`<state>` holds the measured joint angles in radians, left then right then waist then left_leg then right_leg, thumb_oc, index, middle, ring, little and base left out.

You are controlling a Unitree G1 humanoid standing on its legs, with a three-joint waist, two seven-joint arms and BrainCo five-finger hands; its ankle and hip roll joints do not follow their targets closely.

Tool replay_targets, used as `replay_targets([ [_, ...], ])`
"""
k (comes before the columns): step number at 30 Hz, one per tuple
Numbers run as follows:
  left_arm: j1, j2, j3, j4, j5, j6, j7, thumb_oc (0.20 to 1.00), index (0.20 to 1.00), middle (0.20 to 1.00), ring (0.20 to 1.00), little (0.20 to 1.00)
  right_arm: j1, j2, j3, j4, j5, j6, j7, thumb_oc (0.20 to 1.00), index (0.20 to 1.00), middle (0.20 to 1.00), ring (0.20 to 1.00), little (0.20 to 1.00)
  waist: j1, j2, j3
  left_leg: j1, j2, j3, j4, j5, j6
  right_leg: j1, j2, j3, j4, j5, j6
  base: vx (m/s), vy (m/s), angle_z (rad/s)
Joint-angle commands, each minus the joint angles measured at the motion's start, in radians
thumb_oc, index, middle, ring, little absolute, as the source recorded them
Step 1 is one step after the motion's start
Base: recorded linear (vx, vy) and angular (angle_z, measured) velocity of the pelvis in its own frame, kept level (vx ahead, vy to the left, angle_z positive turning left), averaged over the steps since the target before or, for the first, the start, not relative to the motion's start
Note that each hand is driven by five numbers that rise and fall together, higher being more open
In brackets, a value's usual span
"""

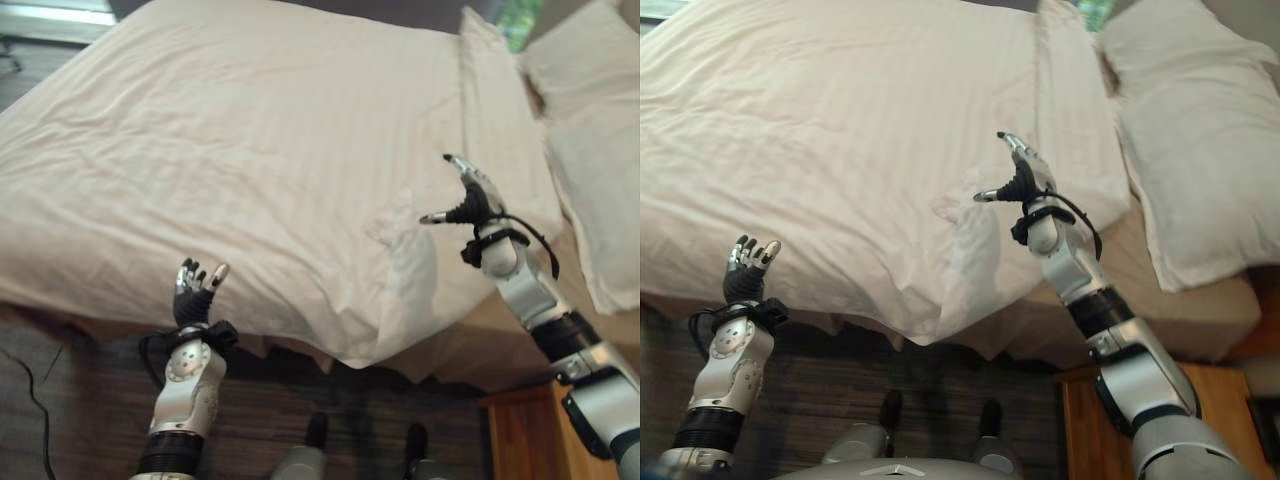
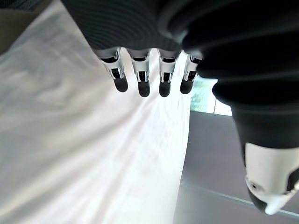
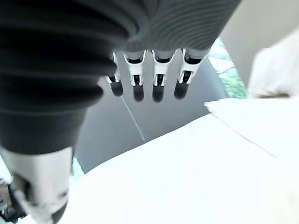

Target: Making the bed.

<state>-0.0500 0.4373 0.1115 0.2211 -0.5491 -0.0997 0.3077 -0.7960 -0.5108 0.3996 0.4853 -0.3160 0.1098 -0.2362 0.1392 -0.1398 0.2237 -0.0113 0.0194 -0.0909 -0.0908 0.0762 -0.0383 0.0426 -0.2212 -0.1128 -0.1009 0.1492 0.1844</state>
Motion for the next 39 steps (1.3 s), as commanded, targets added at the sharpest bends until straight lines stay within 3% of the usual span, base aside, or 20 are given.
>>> replay_targets([
  [1,-0.006,0.024,0.025,-0.061,-0.043,-0.084,-0.022,1.000,1.000,1.000,1.000,1.000,-0.104,-0.047,0.022,0.073,-0.031,-0.005,-0.017,1.000,1.000,1.000,1.000,1.000,-0.001,0.039,-0.007,0.089,0.089,0.107,0.004,-0.095,-0.078,-0.102,-0.035,-0.034,0.016,-0.018,0.019,0.03,-0.115,0.48],
  [3,0.011,0.048,0.044,-0.047,-0.056,-0.090,-0.036,1.000,1.000,1.000,1.000,1.000,-0.208,-0.079,0.070,0.204,-0.006,-0.011,-0.001,1.000,1.000,1.000,1.000,1.000,0.025,0.073,-0.006,0.026,0.112,0.076,0.004,-0.066,-0.110,-0.112,-0.031,-0.091,0.014,-0.039,0.012,0.01,-0.123,0.46],
  [5,0.010,0.047,0.044,-0.047,-0.056,-0.090,-0.036,1.000,1.000,1.000,1.000,1.000,-0.209,-0.079,0.070,0.205,-0.006,-0.011,-0.001,1.000,1.000,1.000,1.000,1.000,0.023,0.073,-0.006,0.024,0.112,0.075,0.004,-0.066,-0.110,-0.113,-0.031,-0.092,0.014,-0.039,0.012,-0.01,-0.068,0.30],
  [6,0.004,0.068,0.053,-0.035,-0.090,-0.101,-0.043,1.000,1.000,1.000,1.000,1.000,-0.291,-0.112,0.110,0.251,-0.002,-0.012,-0.006,1.000,1.000,1.000,1.000,1.000,0.033,0.093,0.008,-0.023,0.125,0.060,0.004,-0.043,-0.132,-0.127,-0.026,-0.116,0.014,-0.044,0.007,-0.03,-0.137,0.22],
  [10,0.010,0.079,0.069,-0.023,-0.129,-0.125,-0.041,1.000,1.000,1.000,1.000,1.000,-0.412,-0.149,0.170,0.332,-0.013,-0.014,-0.028,1.000,1.000,1.000,1.000,1.000,0.036,0.128,0.036,-0.120,0.142,0.045,0.004,-0.001,-0.167,-0.191,-0.017,-0.144,0.014,-0.052,0.000,-0.07,-0.141,0.16],
  [11,0.014,0.070,0.065,-0.027,-0.142,-0.133,-0.046,1.000,1.000,1.000,1.000,1.000,-0.450,-0.140,0.205,0.362,-0.025,-0.018,-0.037,1.000,1.000,1.000,1.000,1.000,0.040,0.147,0.050,-0.161,0.150,0.049,0.004,0.016,-0.176,-0.231,-0.008,-0.145,0.014,-0.053,-0.003,-0.04,-0.113,0.10],
  [18,-0.016,0.036,0.016,-0.009,-0.187,-0.154,-0.066,1.000,1.000,1.000,1.000,1.000,-0.579,-0.088,0.339,0.499,-0.086,-0.030,-0.033,1.000,1.000,1.000,1.000,1.000,0.053,0.197,0.063,-0.289,0.171,0.064,0.004,0.071,-0.210,-0.340,0.006,-0.141,0.014,-0.061,-0.009,-0.06,-0.086,-0.02],
  [19,-0.030,0.027,-0.012,-0.011,-0.185,-0.158,-0.077,1.000,1.000,1.000,1.000,1.000,-0.601,-0.062,0.361,0.555,-0.087,-0.031,-0.026,0.407,0.407,0.407,0.407,0.407,0.059,0.216,0.066,-0.321,0.175,0.070,0.004,0.087,-0.218,-0.364,0.006,-0.141,0.014,-0.062,-0.007,-0.07,-0.052,0.01],
  [20,-0.032,0.026,-0.012,-0.010,-0.185,-0.159,-0.078,1.000,1.000,1.000,1.000,1.000,-0.603,-0.061,0.363,0.558,-0.087,-0.032,-0.026,0.407,0.407,0.407,0.407,0.407,0.060,0.216,0.064,-0.324,0.175,0.070,0.004,0.088,-0.218,-0.367,0.006,-0.141,0.014,-0.062,-0.008,-0.07,-0.040,-0.02],
  [21,-0.037,0.022,-0.022,-0.014,-0.182,-0.157,-0.083,1.000,1.000,1.000,1.000,1.000,-0.610,-0.047,0.372,0.582,-0.086,-0.032,-0.017,0.200,0.200,0.200,0.200,0.200,0.061,0.224,0.062,-0.334,0.176,0.071,0.004,0.091,-0.218,-0.376,0.008,-0.141,0.014,-0.064,-0.007,0.00,0.000,0.00],
  [26,-0.009,-0.007,-0.039,-0.049,-0.154,-0.141,-0.095,1.000,1.000,1.000,1.000,1.000,-0.583,-0.031,0.362,0.532,-0.072,-0.026,-0.014,0.200,0.200,0.200,0.200,0.200,0.045,0.229,0.062,-0.293,0.178,0.088,0.004,0.078,-0.207,-0.368,0.021,-0.103,0.014,-0.062,-0.012,0.00,0.028,-0.05],
  [30,0.003,-0.012,-0.028,-0.047,-0.139,-0.114,-0.081,1.000,1.000,1.000,1.000,1.000,-0.500,-0.084,0.297,0.248,-0.060,-0.016,-0.023,0.200,0.200,0.200,0.200,0.200,-0.009,0.216,0.054,-0.213,0.168,0.114,0.004,0.035,-0.174,-0.324,0.012,-0.068,0.014,-0.053,-0.018,0.03,0.100,-0.20],
  [31,0.003,-0.022,-0.023,-0.046,-0.144,-0.099,-0.078,1.000,1.000,1.000,1.000,1.000,-0.405,-0.124,0.233,0.093,-0.080,-0.006,-0.026,0.200,0.200,0.200,0.200,0.200,-0.047,0.207,0.044,-0.167,0.159,0.131,0.004,0.011,-0.157,-0.299,0.002,-0.050,0.014,-0.049,-0.018,0.04,0.126,-0.16],
  [33,0.004,-0.019,-0.026,-0.046,-0.145,-0.098,-0.078,1.000,1.000,1.000,1.000,1.000,-0.395,-0.128,0.225,0.081,-0.083,-0.001,-0.021,0.200,0.200,0.200,0.200,0.200,-0.044,0.205,0.047,-0.161,0.158,0.132,0.004,0.009,-0.156,-0.293,0.001,-0.049,0.014,-0.050,-0.017,0.02,0.095,-0.28],
  [34,-0.005,-0.030,-0.029,-0.042,-0.144,-0.079,-0.077,1.000,1.000,1.000,1.000,1.000,-0.284,-0.157,0.150,-0.040,-0.101,0.005,-0.012,0.200,0.200,0.200,0.200,0.200,-0.085,0.194,0.039,-0.113,0.145,0.149,0.004,-0.016,-0.137,-0.265,-0.011,-0.032,0.014,-0.045,-0.013,0.03,0.142,-0.36],
  [36,-0.005,-0.038,-0.029,-0.037,-0.132,-0.057,-0.070,1.000,1.000,1.000,1.000,1.000,-0.137,-0.179,0.040,-0.155,-0.092,0.008,-0.009,0.200,0.200,0.200,0.200,0.200,-0.121,0.176,0.028,-0.065,0.133,0.168,0.004,-0.037,-0.118,-0.236,-0.020,-0.016,0.014,-0.042,-0.008,0.05,0.157,-0.16],
  [37,-0.003,-0.043,-0.028,-0.037,-0.123,-0.045,-0.074,1.000,1.000,1.000,1.000,1.000,-0.072,-0.174,0.004,-0.186,-0.088,0.004,-0.007,0.200,0.200,0.200,0.200,0.200,-0.138,0.170,0.023,-0.047,0.129,0.174,0.004,-0.045,-0.110,-0.227,-0.022,-0.007,0.014,-0.039,-0.007,0.07,0.147,-0.20],
  [38,0.005,-0.059,-0.029,-0.036,-0.108,-0.018,-0.075,1.000,1.000,1.000,1.000,1.000,0.101,-0.147,-0.111,-0.265,-0.056,-0.001,-0.014,0.200,0.200,0.200,0.200,0.200,-0.169,0.156,0.015,-0.013,0.127,0.192,0.004,-0.058,-0.103,-0.205,-0.025,0.010,0.014,-0.039,-0.003,0.06,0.097,-0.32],
  [39,0.008,-0.057,-0.034,-0.037,-0.107,-0.017,-0.075,1.000,1.000,1.000,1.000,1.000,0.116,-0.147,-0.120,-0.276,-0.058,0.001,-0.010,0.200,0.200,0.200,0.200,0.200,-0.164,0.153,0.014,-0.009,0.126,0.193,0.004,-0.059,-0.102,-0.202,-0.025,0.010,0.014,-0.040,-0.002,0.05,0.089,-0.35],
])
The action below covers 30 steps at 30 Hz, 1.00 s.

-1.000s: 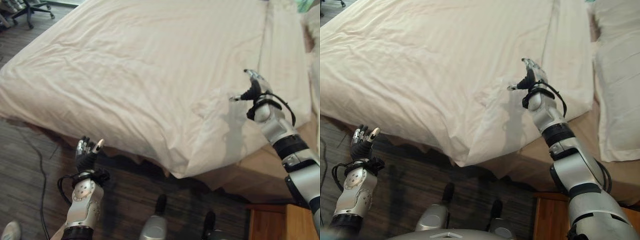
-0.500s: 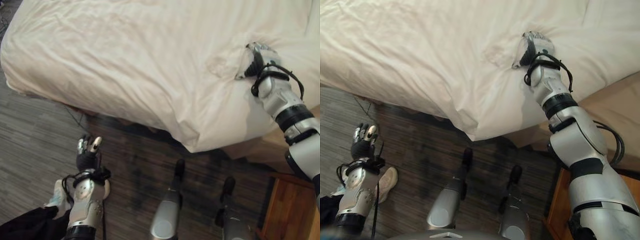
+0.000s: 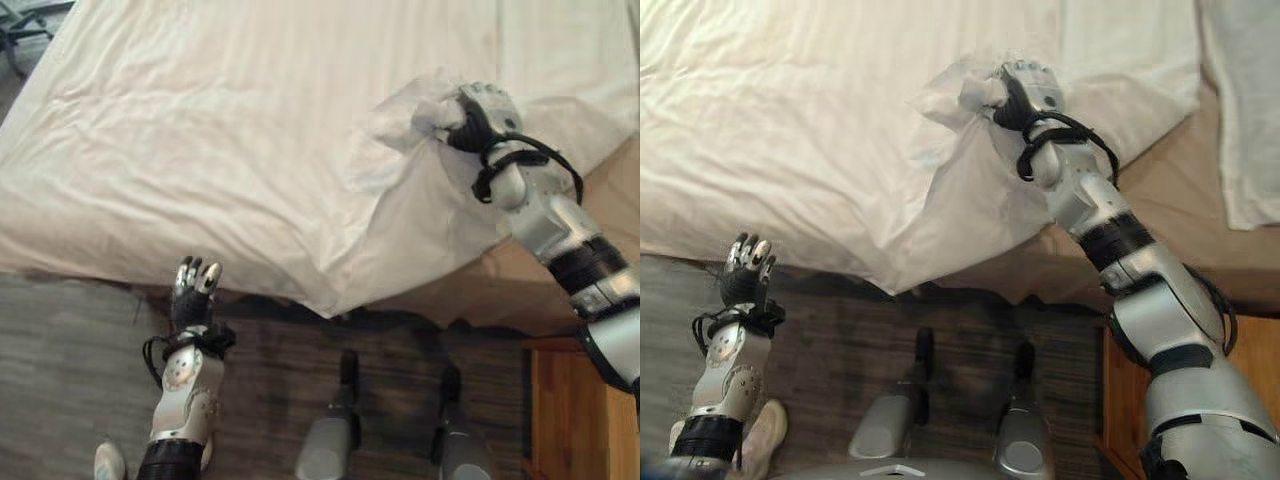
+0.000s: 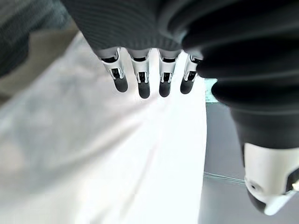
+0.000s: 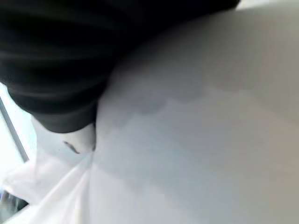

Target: Making the bed.

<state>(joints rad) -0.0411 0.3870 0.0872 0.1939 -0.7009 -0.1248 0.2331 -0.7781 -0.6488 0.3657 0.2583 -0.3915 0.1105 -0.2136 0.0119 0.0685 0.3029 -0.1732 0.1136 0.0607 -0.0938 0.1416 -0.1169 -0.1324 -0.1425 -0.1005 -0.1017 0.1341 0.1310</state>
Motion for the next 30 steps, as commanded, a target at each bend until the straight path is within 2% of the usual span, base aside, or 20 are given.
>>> replay_targets([
  [1,0.007,-0.015,-0.012,-0.004,0.052,0.019,-0.006,1.000,1.000,1.000,1.000,1.000,0.183,0.006,-0.129,-0.083,0.023,-0.004,-0.028,0.200,0.200,0.200,0.200,0.200,-0.047,-0.062,-0.070,0.165,0.033,0.047,0.007,-0.129,-0.021,-0.019,-0.103,0.005,0.014,-0.027,0.051,0.03,0.041,-0.23],
  [2,0.013,-0.025,-0.008,-0.002,0.059,0.028,-0.009,1.000,1.000,1.000,1.000,1.000,0.234,0.018,-0.159,-0.110,0.029,-0.010,-0.027,0.200,0.200,0.200,0.200,0.200,-0.059,-0.064,-0.074,0.174,0.033,0.054,0.007,-0.133,-0.019,-0.018,-0.102,0.010,0.014,-0.027,0.053,0.03,0.097,-0.33],
  [3,0.028,-0.049,-0.007,0.006,0.070,0.039,-0.010,1.000,1.000,1.000,1.000,1.000,0.370,0.063,-0.232,-0.152,0.065,-0.034,-0.032,0.200,0.200,0.200,0.200,0.200,-0.087,-0.068,-0.080,0.192,0.032,0.075,0.007,-0.140,-0.013,-0.017,-0.100,0.028,0.014,-0.024,0.058,0.02,0.082,-0.34],
  [4,0.030,-0.048,-0.011,0.006,0.070,0.039,-0.010,1.000,1.000,1.000,1.000,1.000,0.379,0.064,-0.237,-0.158,0.065,-0.034,-0.031,0.200,0.200,0.200,0.200,0.200,-0.082,-0.069,-0.082,0.194,0.031,0.077,0.007,-0.141,-0.013,-0.017,-0.100,0.030,0.014,-0.024,0.059,0.00,0.093,-0.39],
  [5,0.036,-0.061,-0.024,0.004,0.110,0.036,0.004,1.000,1.000,1.000,1.000,1.000,0.460,0.099,-0.262,-0.184,0.086,-0.052,-0.043,0.206,0.206,0.206,0.206,0.206,-0.097,-0.072,-0.084,0.204,0.032,0.094,0.007,-0.146,-0.011,-0.022,-0.097,0.045,0.014,-0.021,0.063,0.00,0.054,-0.38],
  [7,0.053,-0.106,-0.002,0.046,0.093,0.041,-0.010,1.000,1.000,1.000,1.000,1.000,0.554,0.156,-0.296,-0.118,0.140,-0.082,-0.048,0.947,0.947,0.947,0.947,0.947,-0.112,-0.070,-0.088,0.214,0.031,0.107,0.007,-0.150,-0.008,-0.024,-0.093,0.062,0.014,-0.021,0.062,0.00,0.050,-0.46],
  [8,0.064,-0.120,0.006,0.063,0.076,0.049,-0.022,1.000,1.000,1.000,1.000,1.000,0.597,0.177,-0.294,-0.078,0.144,-0.092,-0.045,1.000,1.000,1.000,1.000,1.000,-0.113,-0.066,-0.092,0.219,0.029,0.112,0.007,-0.151,-0.007,-0.026,-0.093,0.069,0.014,-0.020,0.063,0.00,0.033,-0.43],
  [11,0.091,-0.136,0.003,0.086,0.073,0.054,-0.038,1.000,1.000,1.000,1.000,1.000,0.674,0.197,-0.293,-0.007,0.135,-0.091,-0.031,1.000,1.000,1.000,1.000,1.000,-0.124,-0.054,-0.092,0.227,0.028,0.118,0.007,-0.151,-0.008,-0.024,-0.093,0.077,0.014,-0.023,0.063,0.02,0.031,-0.22],
  [12,0.099,-0.150,-0.005,0.099,0.083,0.046,-0.048,1.000,1.000,1.000,1.000,1.000,0.717,0.202,-0.296,0.098,0.116,-0.089,-0.048,1.000,1.000,1.000,1.000,1.000,-0.137,-0.046,-0.091,0.235,0.028,0.127,0.007,-0.152,-0.009,-0.021,-0.095,0.081,0.014,-0.024,0.065,0.03,0.028,-0.09],
  [14,0.097,-0.162,-0.007,0.106,0.088,0.031,-0.044,1.000,1.000,1.000,1.000,1.000,0.755,0.233,-0.337,0.216,0.181,-0.101,-0.074,1.000,1.000,1.000,1.000,1.000,-0.154,-0.035,-0.090,0.243,0.026,0.141,0.007,-0.151,-0.010,-0.023,-0.093,0.089,0.014,-0.022,0.068,0.01,0.032,-0.12],
  [15,0.081,-0.167,-0.010,0.125,0.071,0.024,-0.034,1.000,1.000,1.000,1.000,1.000,0.762,0.259,-0.351,0.381,0.253,-0.101,-0.100,1.000,1.000,1.000,1.000,1.000,-0.163,-0.030,-0.093,0.245,0.029,0.146,0.007,-0.150,-0.013,-0.021,-0.091,0.093,0.014,-0.024,0.068,-0.01,0.007,-0.10],
  [16,0.080,-0.167,-0.009,0.126,0.070,0.023,-0.034,1.000,1.000,1.000,1.000,1.000,0.759,0.259,-0.350,0.385,0.254,-0.103,-0.101,1.000,1.000,1.000,1.000,1.000,-0.163,-0.030,-0.093,0.244,0.029,0.146,0.007,-0.150,-0.013,-0.022,-0.090,0.093,0.014,-0.024,0.068,0.01,-0.020,-0.12],
  [17,0.070,-0.170,-0.014,0.135,0.062,0.022,-0.029,1.000,1.000,1.000,1.000,1.000,0.771,0.277,-0.357,0.474,0.275,-0.098,-0.111,1.000,1.000,1.000,1.000,1.000,-0.166,-0.029,-0.095,0.244,0.031,0.144,0.007,-0.149,-0.014,-0.020,-0.087,0.092,0.014,-0.025,0.067,0.00,-0.023,-0.08],
  [19,0.051,-0.162,-0.035,0.144,0.054,0.007,-0.004,1.000,1.000,1.000,1.000,1.000,0.763,0.302,-0.375,0.746,0.354,-0.060,-0.134,1.000,1.000,1.000,1.000,1.000,-0.172,-0.039,-0.100,0.245,0.030,0.135,0.007,-0.149,-0.011,-0.018,-0.076,0.098,0.014,-0.027,0.065,0.00,-0.029,0.07],
  [20,0.049,-0.162,-0.035,0.144,0.054,0.007,-0.004,1.000,1.000,1.000,1.000,1.000,0.758,0.302,-0.374,0.753,0.356,-0.064,-0.135,1.000,1.000,1.000,1.000,1.000,-0.171,-0.039,-0.099,0.245,0.030,0.135,0.007,-0.150,-0.011,-0.018,-0.076,0.099,0.014,-0.028,0.065,0.00,-0.033,0.09],
  [22,0.048,-0.154,-0.051,0.136,0.047,0.004,0.007,1.000,1.000,1.000,1.000,1.000,0.739,0.301,-0.395,0.930,0.396,-0.023,-0.142,1.000,1.000,1.000,1.000,1.000,-0.160,-0.047,-0.106,0.246,0.030,0.125,0.007,-0.153,-0.008,-0.013,-0.070,0.097,0.014,-0.030,0.064,0.02,-0.042,-0.02],
  [24,0.054,-0.135,-0.065,0.117,0.035,0.006,0.008,1.000,1.000,1.000,1.000,1.000,0.692,0.258,-0.433,1.054,0.438,0.016,-0.158,1.000,1.000,1.000,1.000,1.000,-0.140,-0.055,-0.113,0.249,0.033,0.115,0.007,-0.156,-0.007,-0.002,-0.067,0.090,0.014,-0.035,0.063,0.02,-0.040,0.03],
  [27,0.061,-0.116,-0.052,0.082,0.007,0.005,0.015,1.000,1.000,1.000,1.000,1.000,0.642,0.194,-0.451,1.027,0.467,0.005,-0.183,1.000,1.000,1.000,1.000,1.000,-0.123,-0.069,-0.115,0.253,0.038,0.108,0.007,-0.154,-0.008,0.014,-0.065,0.085,0.014,-0.037,0.063,0.00,-0.007,-0.04],
  [30,0.060,-0.118,-0.036,0.047,-0.003,0.006,0.038,1.000,1.000,1.000,1.000,1.000,0.589,0.134,-0.431,0.854,0.415,0.004,-0.232,1.000,1.000,1.000,1.000,1.000,-0.117,-0.083,-0.125,0.258,0.041,0.110,0.007,-0.154,-0.008,0.018,-0.061,0.090,0.014,-0.037,0.062,0.01,0.000,-0.11],
])
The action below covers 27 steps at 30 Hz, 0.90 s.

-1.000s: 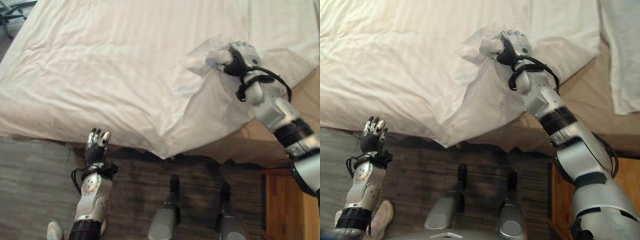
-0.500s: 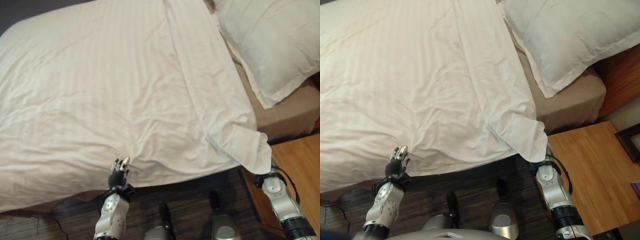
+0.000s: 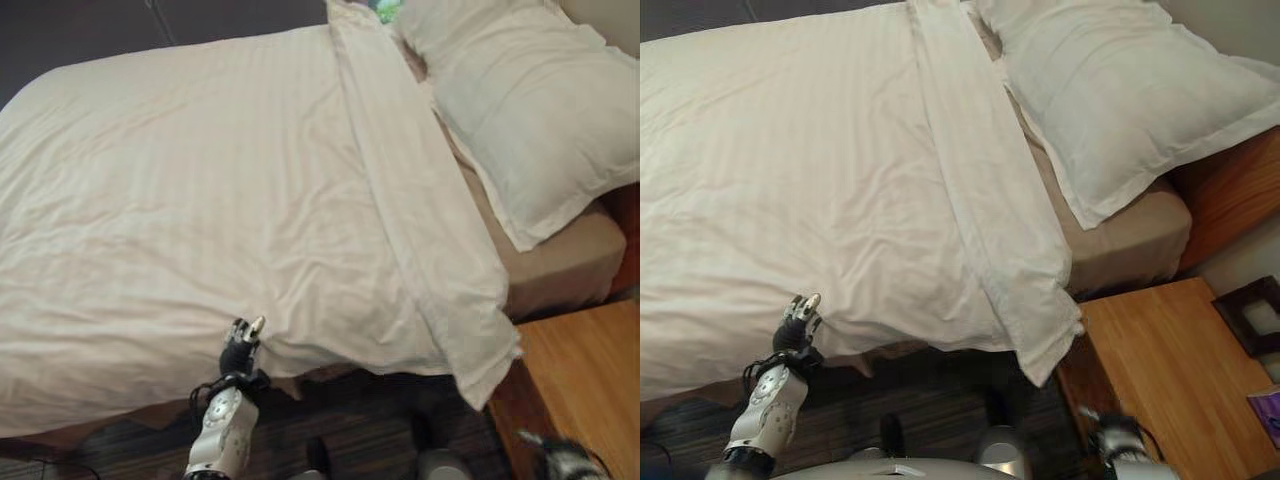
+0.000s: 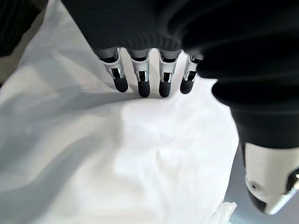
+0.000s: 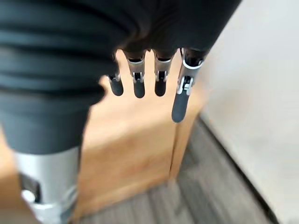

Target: Making the bed.

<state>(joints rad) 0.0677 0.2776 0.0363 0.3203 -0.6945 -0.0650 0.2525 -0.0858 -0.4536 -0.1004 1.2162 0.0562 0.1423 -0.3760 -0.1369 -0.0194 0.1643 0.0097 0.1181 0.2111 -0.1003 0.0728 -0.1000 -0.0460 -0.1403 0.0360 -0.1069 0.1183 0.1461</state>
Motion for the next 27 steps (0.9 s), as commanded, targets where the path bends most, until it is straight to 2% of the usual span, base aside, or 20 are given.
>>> replay_targets([
  [1,-0.048,-0.010,0.014,-0.086,-0.005,-0.053,0.019,1.000,1.000,1.000,1.000,1.000,-0.125,-0.077,0.049,-0.158,-0.059,-0.024,-0.083,1.000,1.000,1.000,1.000,1.000,0.036,0.001,0.009,0.077,0.037,-0.041,0.013,-0.085,-0.024,-0.066,-0.062,-0.046,0.020,-0.022,0.046,0.02,-0.003,-0.12],
  [2,-0.046,-0.010,0.016,-0.093,0.000,-0.052,0.022,1.000,1.000,1.000,1.000,1.000,-0.151,-0.101,0.059,-0.229,-0.085,-0.023,-0.097,1.000,1.000,1.000,1.000,1.000,0.040,-0.001,0.006,0.077,0.038,-0.041,0.013,-0.085,-0.024,-0.064,-0.062,-0.047,0.020,-0.022,0.046,0.02,-0.001,-0.11],
  [3,-0.041,-0.012,0.021,-0.107,0.003,-0.051,0.025,1.000,1.000,1.000,1.000,1.000,-0.174,-0.119,0.063,-0.397,-0.105,-0.028,-0.109,1.000,1.000,1.000,1.000,1.000,0.043,-0.003,0.006,0.083,0.039,-0.041,0.013,-0.086,-0.024,-0.058,-0.061,-0.048,0.020,-0.024,0.045,0.01,-0.002,-0.11],
  [5,-0.044,-0.024,0.020,-0.114,0.008,-0.053,0.024,1.000,1.000,1.000,1.000,1.000,-0.208,-0.115,0.078,-0.547,-0.117,-0.050,-0.110,1.000,1.000,1.000,1.000,1.000,0.049,-0.006,0.003,0.081,0.041,-0.042,0.013,-0.085,-0.023,-0.057,-0.059,-0.048,0.020,-0.025,0.043,0.01,-0.006,-0.13],
  [6,-0.044,-0.023,0.020,-0.114,0.008,-0.053,0.024,1.000,1.000,1.000,1.000,1.000,-0.207,-0.115,0.078,-0.548,-0.117,-0.049,-0.110,1.000,1.000,1.000,1.000,1.000,0.049,-0.006,0.003,0.082,0.041,-0.042,0.013,-0.085,-0.023,-0.056,-0.059,-0.048,0.020,-0.025,0.043,0.00,-0.021,-0.06],
  [7,-0.054,-0.034,0.007,-0.118,-0.002,-0.050,0.028,1.000,1.000,1.000,1.000,1.000,-0.258,-0.070,0.106,-0.704,-0.010,-0.116,-0.086,0.809,0.809,0.809,0.809,0.809,0.060,-0.006,0.006,0.080,0.045,-0.046,0.013,-0.083,-0.023,-0.053,-0.057,-0.050,0.020,-0.030,0.039,-0.01,-0.033,0.06],
  [8,-0.064,-0.037,-0.005,-0.117,-0.006,-0.042,0.028,1.000,1.000,1.000,1.000,1.000,-0.289,-0.030,0.118,-0.752,0.088,-0.144,-0.070,0.282,0.282,0.282,0.282,0.282,0.068,-0.005,0.008,0.073,0.046,-0.050,0.013,-0.078,-0.026,-0.054,-0.057,-0.056,0.020,-0.033,0.036,-0.01,-0.033,0.03],
  [9,-0.065,-0.037,-0.004,-0.117,-0.006,-0.042,0.028,1.000,1.000,1.000,1.000,1.000,-0.290,-0.030,0.118,-0.752,0.089,-0.144,-0.071,0.200,0.200,0.200,0.200,0.200,0.066,-0.006,0.009,0.073,0.046,-0.051,0.013,-0.078,-0.026,-0.054,-0.057,-0.057,0.020,-0.033,0.036,-0.01,-0.029,0.06],
  [13,-0.075,-0.036,-0.044,-0.104,-0.020,-0.023,0.019,1.000,1.000,1.000,1.000,1.000,-0.368,0.086,0.122,-0.810,0.404,-0.239,-0.019,0.200,0.200,0.200,0.200,0.200,0.091,0.012,0.020,0.047,0.051,-0.065,0.013,-0.064,-0.033,-0.055,-0.060,-0.083,0.020,-0.042,0.032,-0.01,-0.042,0.21],
  [16,-0.081,-0.035,-0.071,-0.088,-0.036,-0.025,0.006,1.000,1.000,1.000,1.000,1.000,-0.442,0.159,0.112,-0.817,0.651,-0.319,0.030,0.200,0.200,0.200,0.200,0.200,0.110,0.036,0.041,0.019,0.047,-0.073,0.013,-0.053,-0.039,-0.066,-0.068,-0.094,0.020,-0.042,0.030,-0.04,-0.036,0.14],
  [17,-0.085,-0.032,-0.076,-0.082,-0.057,-0.031,-0.001,1.000,1.000,1.000,1.000,1.000,-0.475,0.181,0.098,-0.801,0.750,-0.368,0.041,0.200,0.200,0.200,0.200,0.200,0.116,0.046,0.051,0.007,0.045,-0.076,0.013,-0.049,-0.042,-0.073,-0.071,-0.097,0.020,-0.041,0.028,-0.07,-0.025,0.08],
  [18,-0.084,-0.034,-0.084,-0.074,-0.064,-0.033,-0.005,1.000,1.000,1.000,1.000,1.000,-0.503,0.188,0.082,-0.798,0.790,-0.366,0.046,0.200,0.200,0.200,0.200,0.200,0.122,0.059,0.060,-0.006,0.044,-0.079,0.013,-0.043,-0.046,-0.080,-0.075,-0.101,0.020,-0.043,0.026,-0.11,-0.023,0.15],
  [19,-0.099,-0.039,-0.104,-0.048,-0.076,-0.034,-0.016,1.000,1.000,1.000,1.000,1.000,-0.543,0.196,0.059,-0.749,0.846,-0.391,0.052,0.200,0.200,0.200,0.200,0.200,0.130,0.085,0.081,-0.033,0.039,-0.087,0.013,-0.034,-0.052,-0.098,-0.082,-0.108,0.020,-0.042,0.026,-0.08,-0.019,0.23],
  [20,-0.102,-0.040,-0.105,-0.047,-0.077,-0.035,-0.018,1.000,1.000,1.000,1.000,1.000,-0.547,0.193,0.058,-0.744,0.849,-0.392,0.054,0.200,0.200,0.200,0.200,0.200,0.130,0.087,0.081,-0.036,0.039,-0.088,0.013,-0.033,-0.052,-0.100,-0.082,-0.109,0.020,-0.042,0.025,-0.11,0.001,0.28],
  [21,-0.099,-0.036,-0.107,-0.036,-0.093,-0.045,-0.030,1.000,1.000,1.000,1.000,1.000,-0.566,0.180,0.021,-0.684,0.876,-0.408,0.044,0.200,0.200,0.200,0.200,0.200,0.138,0.118,0.101,-0.062,0.032,-0.088,0.013,-0.020,-0.057,-0.124,-0.092,-0.115,0.020,-0.037,0.027,-0.05,0.012,0.24],
  [24,-0.098,-0.037,-0.098,-0.033,-0.106,-0.047,-0.042,1.000,1.000,1.000,1.000,1.000,-0.540,0.180,-0.001,-0.622,0.877,-0.403,0.043,0.200,0.200,0.200,0.200,0.200,0.147,0.137,0.105,-0.078,0.035,-0.086,0.013,-0.011,-0.061,-0.135,-0.093,-0.125,0.020,-0.039,0.029,-0.01,-0.014,0.13],
  [27,-0.108,-0.031,-0.075,0.008,-0.121,-0.050,-0.062,1.000,1.000,1.000,1.000,1.000,-0.456,0.197,-0.023,-0.495,0.898,-0.371,0.072,0.200,0.200,0.200,0.200,0.200,0.147,0.148,0.112,-0.084,0.043,-0.088,0.013,-0.006,-0.064,-0.133,-0.087,-0.136,0.020,-0.044,0.030,0.01,-0.037,0.09],
])
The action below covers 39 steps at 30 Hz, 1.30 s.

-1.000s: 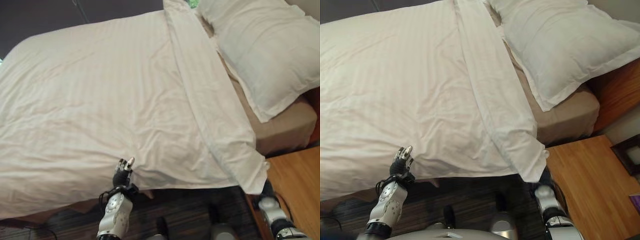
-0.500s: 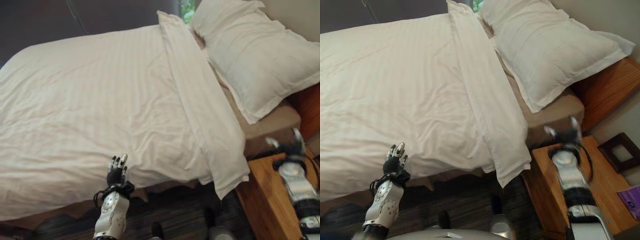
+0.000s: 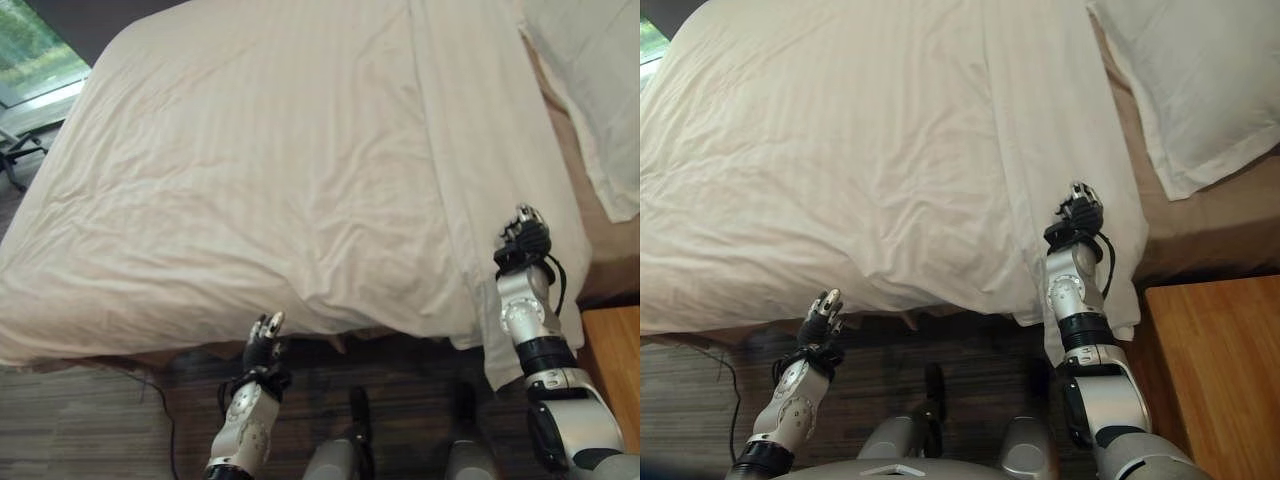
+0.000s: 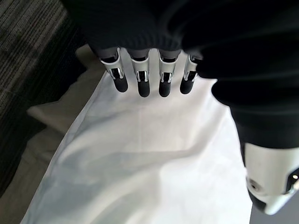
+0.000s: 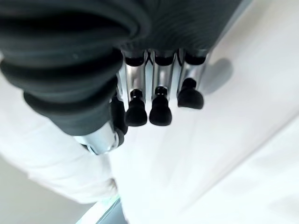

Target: Making the bed.

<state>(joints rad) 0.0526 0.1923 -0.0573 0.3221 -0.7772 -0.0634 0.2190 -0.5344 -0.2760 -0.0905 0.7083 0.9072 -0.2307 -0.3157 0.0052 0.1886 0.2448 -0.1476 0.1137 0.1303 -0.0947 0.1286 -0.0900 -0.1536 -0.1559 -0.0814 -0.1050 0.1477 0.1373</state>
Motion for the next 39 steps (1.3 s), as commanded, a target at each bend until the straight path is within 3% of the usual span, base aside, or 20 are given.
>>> replay_targets([
  [1,-0.094,0.051,0.020,0.017,-0.040,-0.050,-0.032,1.000,1.000,1.000,1.000,1.000,0.025,0.037,-0.040,0.049,0.060,0.012,0.020,0.200,0.200,0.200,0.200,0.200,0.001,-0.060,0.033,0.076,0.048,-0.007,0.007,-0.064,-0.073,-0.023,-0.071,-0.021,0.018,-0.074,0.039,0.05,-0.024,0.05],
  [3,-0.100,0.032,0.032,0.081,-0.047,-0.039,-0.046,1.000,1.000,1.000,1.000,1.000,0.200,0.119,-0.060,0.213,0.073,0.070,0.076,0.200,0.200,0.200,0.200,0.200,-0.033,-0.075,0.031,0.111,0.052,0.003,0.007,-0.082,-0.069,0.007,-0.068,-0.019,0.018,-0.081,0.037,0.08,-0.002,0.04],
  [5,-0.098,0.031,0.035,0.089,-0.045,-0.039,-0.044,1.000,1.000,1.000,1.000,1.000,0.240,0.133,-0.061,0.223,0.080,0.078,0.090,0.200,0.200,0.200,0.200,0.200,-0.043,-0.082,0.030,0.124,0.053,0.009,0.007,-0.088,-0.068,0.015,-0.067,-0.015,0.018,-0.083,0.037,0.07,0.026,-0.03],
  [6,-0.095,0.024,0.035,0.109,-0.036,-0.025,-0.050,1.000,1.000,1.000,1.000,1.000,0.313,0.147,-0.087,0.271,0.076,0.097,0.099,0.200,0.200,0.200,0.200,0.200,-0.068,-0.093,0.025,0.142,0.056,0.018,0.007,-0.097,-0.067,0.023,-0.065,-0.006,0.018,-0.085,0.039,0.06,0.039,-0.10],
  [12,-0.103,0.018,0.028,0.161,-0.003,-0.003,-0.063,1.000,1.000,1.000,1.000,1.000,0.432,0.109,-0.142,0.347,0.014,0.144,0.105,0.200,0.200,0.200,0.200,0.200,-0.117,-0.133,-0.001,0.179,0.064,0.028,0.007,-0.116,-0.067,0.049,-0.062,0.005,0.018,-0.093,0.043,0.05,0.040,-0.15],
  [13,-0.110,0.021,0.033,0.144,-0.005,-0.006,-0.064,1.000,1.000,1.000,1.000,1.000,0.443,0.085,-0.136,0.337,-0.023,0.155,0.111,0.241,0.241,0.241,0.241,0.241,-0.125,-0.149,-0.017,0.192,0.066,0.028,0.007,-0.121,-0.067,0.058,-0.058,0.008,0.018,-0.093,0.044,0.04,0.019,-0.07],
  [14,-0.108,0.021,0.033,0.142,-0.005,-0.006,-0.064,1.000,1.000,1.000,1.000,1.000,0.443,0.085,-0.136,0.337,-0.024,0.155,0.111,0.429,0.429,0.429,0.429,0.429,-0.125,-0.149,-0.017,0.193,0.066,0.029,0.007,-0.121,-0.066,0.059,-0.058,0.008,0.018,-0.094,0.045,0.04,0.031,-0.09],
  [15,-0.108,0.033,0.035,0.098,0.003,-0.015,-0.062,1.000,1.000,1.000,1.000,1.000,0.446,0.058,-0.081,0.277,-0.123,0.161,0.118,1.000,1.000,1.000,1.000,1.000,-0.127,-0.165,-0.031,0.205,0.065,0.029,0.007,-0.125,-0.064,0.063,-0.054,0.014,0.018,-0.091,0.045,0.01,0.021,-0.10],
  [24,-0.093,0.065,0.013,-0.184,0.137,-0.033,-0.073,1.000,1.000,1.000,1.000,1.000,0.414,-0.025,0.159,-0.258,-0.498,0.141,0.157,1.000,1.000,1.000,1.000,1.000,-0.109,-0.212,-0.100,0.235,0.068,0.027,0.007,-0.129,-0.047,0.092,-0.035,0.043,0.018,-0.085,0.042,0.01,0.012,-0.07],
  [31,-0.074,0.064,-0.092,-0.207,0.225,-0.006,-0.141,1.000,1.000,1.000,1.000,1.000,0.399,-0.018,0.262,-0.407,-0.646,0.157,0.195,1.000,1.000,1.000,1.000,1.000,-0.100,-0.222,-0.132,0.253,0.066,0.014,0.007,-0.135,-0.035,0.120,-0.035,0.038,0.018,-0.088,0.042,0.00,0.002,0.01],
  [39,-0.052,0.070,-0.073,-0.270,0.200,-0.009,-0.150,1.000,1.000,1.000,1.000,1.000,0.406,-0.017,0.270,-0.440,-0.660,0.163,0.200,1.000,1.000,1.000,1.000,1.000,-0.097,-0.228,-0.150,0.269,0.060,0.005,0.007,-0.145,-0.029,0.143,-0.040,0.040,0.018,-0.093,0.043,0.00,0.000,0.00],
])
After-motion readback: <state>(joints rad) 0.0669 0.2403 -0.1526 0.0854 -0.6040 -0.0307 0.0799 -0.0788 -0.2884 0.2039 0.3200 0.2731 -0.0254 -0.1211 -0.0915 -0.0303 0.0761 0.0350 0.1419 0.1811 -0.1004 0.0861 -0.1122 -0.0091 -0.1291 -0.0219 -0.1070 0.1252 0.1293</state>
